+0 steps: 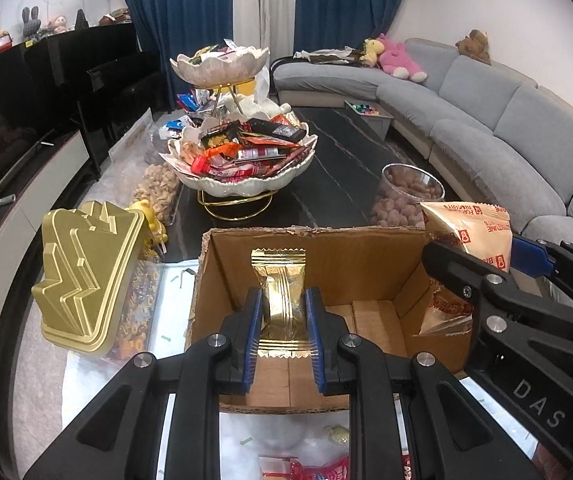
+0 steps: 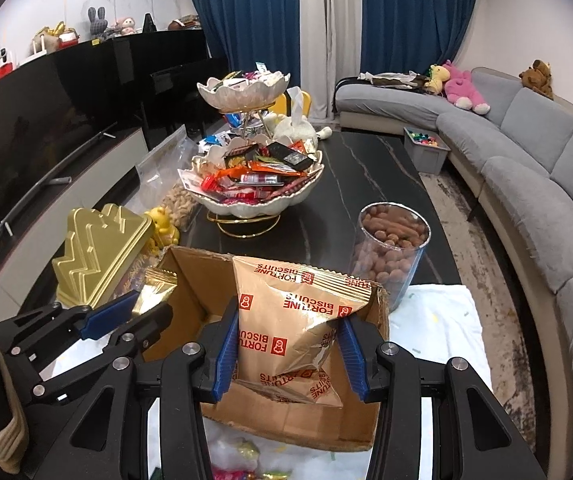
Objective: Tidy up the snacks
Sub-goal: 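Lift the gold candy and tan biscuit pack and carry both over the cardboard box, then open both tools to drop the candy and biscuit pack into the box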
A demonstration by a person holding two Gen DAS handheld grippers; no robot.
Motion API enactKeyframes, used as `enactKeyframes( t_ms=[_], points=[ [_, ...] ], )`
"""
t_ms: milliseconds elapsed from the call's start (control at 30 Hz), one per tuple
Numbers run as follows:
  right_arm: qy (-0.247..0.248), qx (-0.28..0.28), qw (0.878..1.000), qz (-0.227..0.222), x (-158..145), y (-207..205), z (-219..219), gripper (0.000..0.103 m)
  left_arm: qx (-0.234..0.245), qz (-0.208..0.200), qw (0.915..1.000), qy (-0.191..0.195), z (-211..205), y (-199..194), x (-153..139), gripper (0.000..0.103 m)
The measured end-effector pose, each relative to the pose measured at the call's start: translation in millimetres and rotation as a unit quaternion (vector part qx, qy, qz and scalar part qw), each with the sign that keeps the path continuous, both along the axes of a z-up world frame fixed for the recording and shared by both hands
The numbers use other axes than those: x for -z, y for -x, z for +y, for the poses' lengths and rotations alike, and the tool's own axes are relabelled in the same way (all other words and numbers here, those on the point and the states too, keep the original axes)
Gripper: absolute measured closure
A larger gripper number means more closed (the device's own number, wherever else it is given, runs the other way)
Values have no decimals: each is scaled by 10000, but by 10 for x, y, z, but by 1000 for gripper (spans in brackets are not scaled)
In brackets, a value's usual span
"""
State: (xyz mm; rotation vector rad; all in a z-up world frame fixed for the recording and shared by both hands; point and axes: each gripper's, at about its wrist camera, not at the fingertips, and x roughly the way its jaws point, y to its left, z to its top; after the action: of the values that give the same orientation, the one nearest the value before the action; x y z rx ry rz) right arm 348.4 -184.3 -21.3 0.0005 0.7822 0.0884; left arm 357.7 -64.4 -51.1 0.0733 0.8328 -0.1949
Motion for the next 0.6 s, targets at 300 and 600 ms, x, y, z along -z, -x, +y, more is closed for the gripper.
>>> enactKeyframes(
  t_ms=[300,600],
  points=[
    [-121,32,9999,30,1,-42,-59,34,-46,-21,9999,127,46,10,-27,53],
    [-49,267,9996,-59,-72,11,-144,19,-358,-272,9990,-79,179,114,-138,21]
  ],
)
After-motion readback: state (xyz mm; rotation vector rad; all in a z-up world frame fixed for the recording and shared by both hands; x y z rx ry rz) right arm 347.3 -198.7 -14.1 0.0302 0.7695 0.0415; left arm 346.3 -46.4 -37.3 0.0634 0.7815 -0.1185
